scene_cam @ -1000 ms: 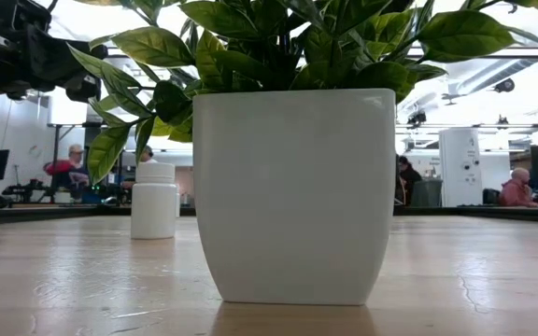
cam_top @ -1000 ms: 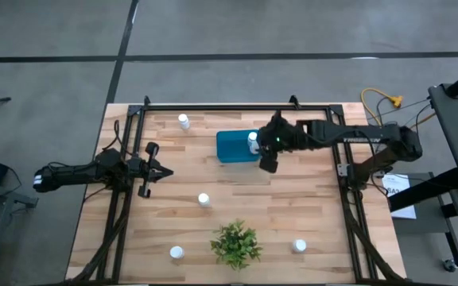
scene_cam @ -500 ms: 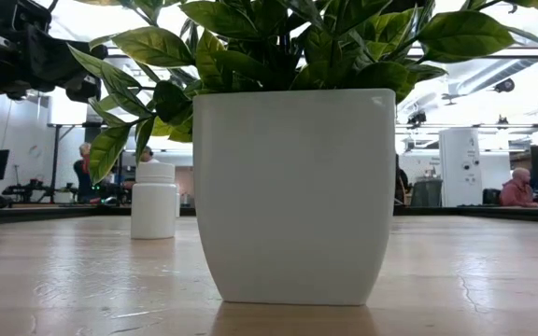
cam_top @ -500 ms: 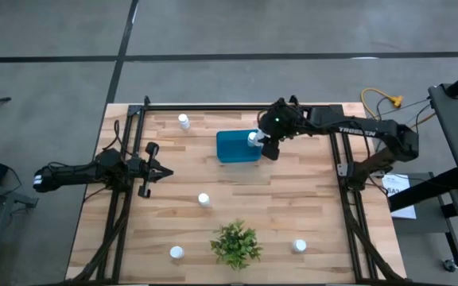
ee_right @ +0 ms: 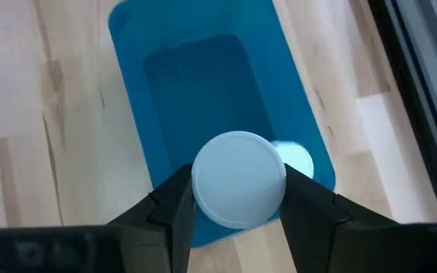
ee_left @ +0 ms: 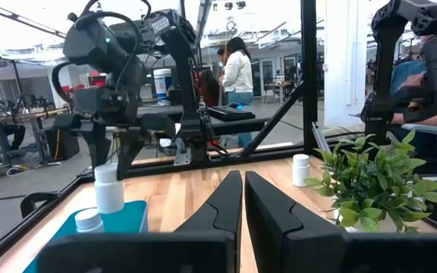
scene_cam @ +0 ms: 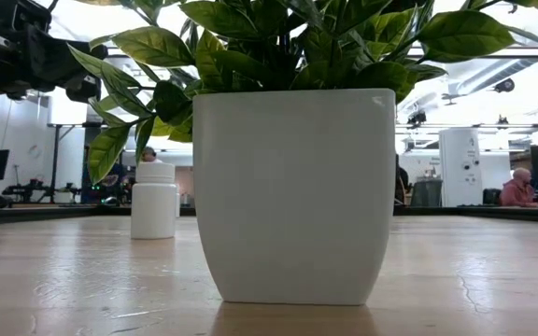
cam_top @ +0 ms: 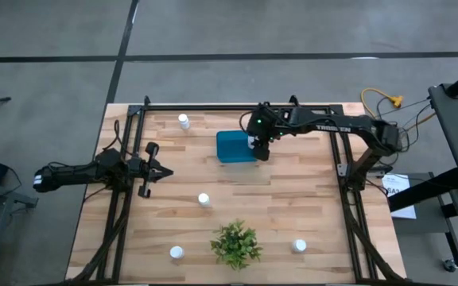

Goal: Pick and place pill bottles into a basket
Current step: Put the white pill bottle into the blue bin

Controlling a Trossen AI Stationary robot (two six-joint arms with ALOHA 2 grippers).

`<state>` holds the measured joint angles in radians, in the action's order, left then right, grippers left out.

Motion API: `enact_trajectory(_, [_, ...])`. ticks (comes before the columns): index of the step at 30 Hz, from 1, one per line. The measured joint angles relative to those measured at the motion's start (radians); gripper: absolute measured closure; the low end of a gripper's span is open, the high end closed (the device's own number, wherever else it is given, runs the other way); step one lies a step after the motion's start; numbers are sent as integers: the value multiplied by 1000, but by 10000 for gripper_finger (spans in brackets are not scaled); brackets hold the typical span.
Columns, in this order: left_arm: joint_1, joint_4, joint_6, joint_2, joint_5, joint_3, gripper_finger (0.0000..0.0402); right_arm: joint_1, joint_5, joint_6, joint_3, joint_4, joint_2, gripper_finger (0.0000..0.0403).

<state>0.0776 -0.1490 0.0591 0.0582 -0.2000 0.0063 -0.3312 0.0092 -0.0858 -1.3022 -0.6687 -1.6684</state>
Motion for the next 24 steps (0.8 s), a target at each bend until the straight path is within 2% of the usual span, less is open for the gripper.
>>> enact_trajectory(14, [0,1,0,0,0,0,400,-21,-115,-38,-157,37,-162,259])
enact_trajectory(24, [0,0,0,0,0,0,400,-63,-118,-68,-194,41,-219,259])
